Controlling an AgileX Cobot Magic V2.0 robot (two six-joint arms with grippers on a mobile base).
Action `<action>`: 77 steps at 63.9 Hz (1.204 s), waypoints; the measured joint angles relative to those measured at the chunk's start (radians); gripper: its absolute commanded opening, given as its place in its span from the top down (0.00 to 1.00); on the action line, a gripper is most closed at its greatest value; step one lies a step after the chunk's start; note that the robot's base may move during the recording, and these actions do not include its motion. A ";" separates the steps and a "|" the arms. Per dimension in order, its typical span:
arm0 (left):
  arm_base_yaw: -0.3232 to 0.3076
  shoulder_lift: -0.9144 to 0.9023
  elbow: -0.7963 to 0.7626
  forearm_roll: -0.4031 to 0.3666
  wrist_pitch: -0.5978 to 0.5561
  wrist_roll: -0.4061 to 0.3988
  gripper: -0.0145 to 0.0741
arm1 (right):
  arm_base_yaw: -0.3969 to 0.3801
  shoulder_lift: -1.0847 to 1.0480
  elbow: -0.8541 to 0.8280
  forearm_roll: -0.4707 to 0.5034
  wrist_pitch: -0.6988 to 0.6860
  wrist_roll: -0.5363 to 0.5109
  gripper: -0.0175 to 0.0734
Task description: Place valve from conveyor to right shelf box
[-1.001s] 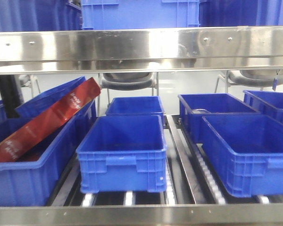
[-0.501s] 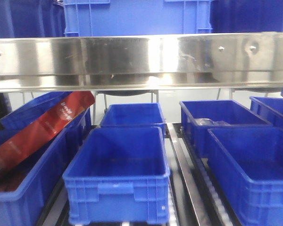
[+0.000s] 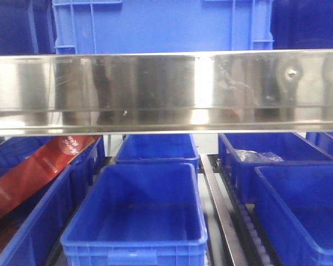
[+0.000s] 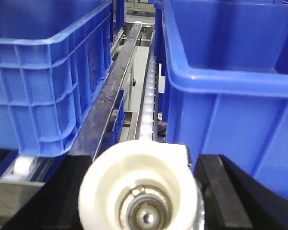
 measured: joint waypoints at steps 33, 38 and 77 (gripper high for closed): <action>0.000 0.000 0.000 0.000 0.000 0.000 0.96 | 0.000 0.000 0.000 0.000 0.000 0.000 0.98; 0.000 0.000 0.000 0.000 0.000 0.000 0.96 | 0.000 0.000 0.000 0.000 0.000 0.000 0.98; 0.000 0.000 0.000 0.000 0.000 0.000 0.96 | 0.000 0.000 0.000 0.002 0.000 0.000 0.98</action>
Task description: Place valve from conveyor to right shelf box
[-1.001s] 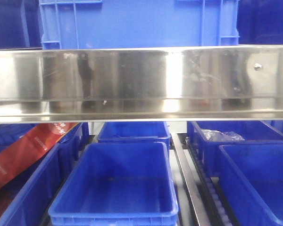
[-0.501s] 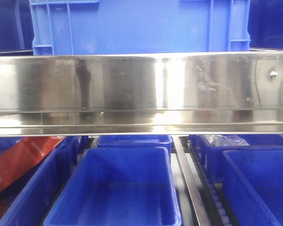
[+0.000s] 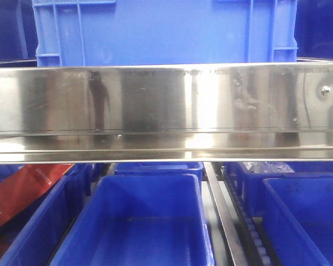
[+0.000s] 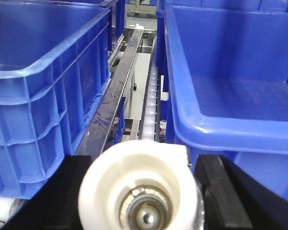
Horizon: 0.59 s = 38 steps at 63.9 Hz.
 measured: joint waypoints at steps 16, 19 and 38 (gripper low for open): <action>0.000 0.000 0.000 0.000 -0.002 0.000 0.96 | 0.000 0.000 0.000 0.022 -0.003 0.000 0.98; 0.000 0.000 0.000 0.000 -0.002 0.000 0.96 | 0.000 0.000 0.000 0.034 -0.013 0.000 0.98; 0.000 0.079 -0.078 0.000 -0.083 0.000 0.96 | 0.033 0.035 -0.108 0.046 -0.063 0.000 0.98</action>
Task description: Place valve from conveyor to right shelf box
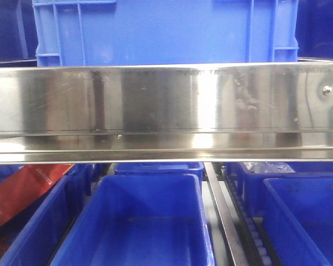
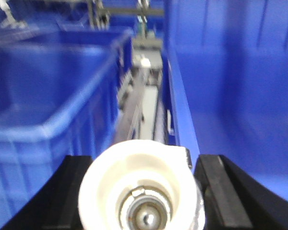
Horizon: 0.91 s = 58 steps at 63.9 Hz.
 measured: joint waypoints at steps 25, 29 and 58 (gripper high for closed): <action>-0.155 0.560 -0.560 0.006 0.075 0.002 0.96 | 0.263 0.448 -0.507 0.000 -0.023 -0.037 0.98; -0.204 0.665 -0.658 0.006 0.077 0.002 0.96 | 0.301 0.544 -0.583 0.000 -0.011 -0.039 0.98; -0.337 1.158 -0.953 0.006 0.085 0.002 0.96 | 0.365 0.998 -0.858 0.002 0.120 -0.041 0.98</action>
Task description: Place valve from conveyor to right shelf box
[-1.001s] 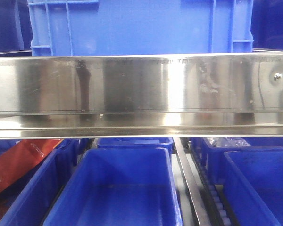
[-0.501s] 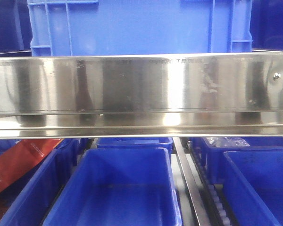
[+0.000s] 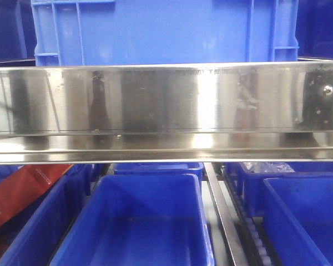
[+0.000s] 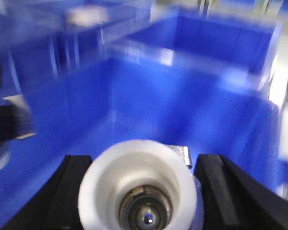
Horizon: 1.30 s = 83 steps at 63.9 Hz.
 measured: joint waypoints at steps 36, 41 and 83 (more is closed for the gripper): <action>0.009 0.099 -0.009 0.000 0.078 0.000 0.33 | 0.000 0.117 -0.002 -0.002 0.068 0.000 0.37; 0.009 0.097 -0.011 0.000 0.078 0.000 0.29 | 0.000 0.117 -0.007 -0.002 0.061 0.000 0.25; 0.009 -0.220 -0.013 0.000 0.242 0.002 0.96 | 0.000 -0.243 0.002 0.002 0.084 -0.002 0.98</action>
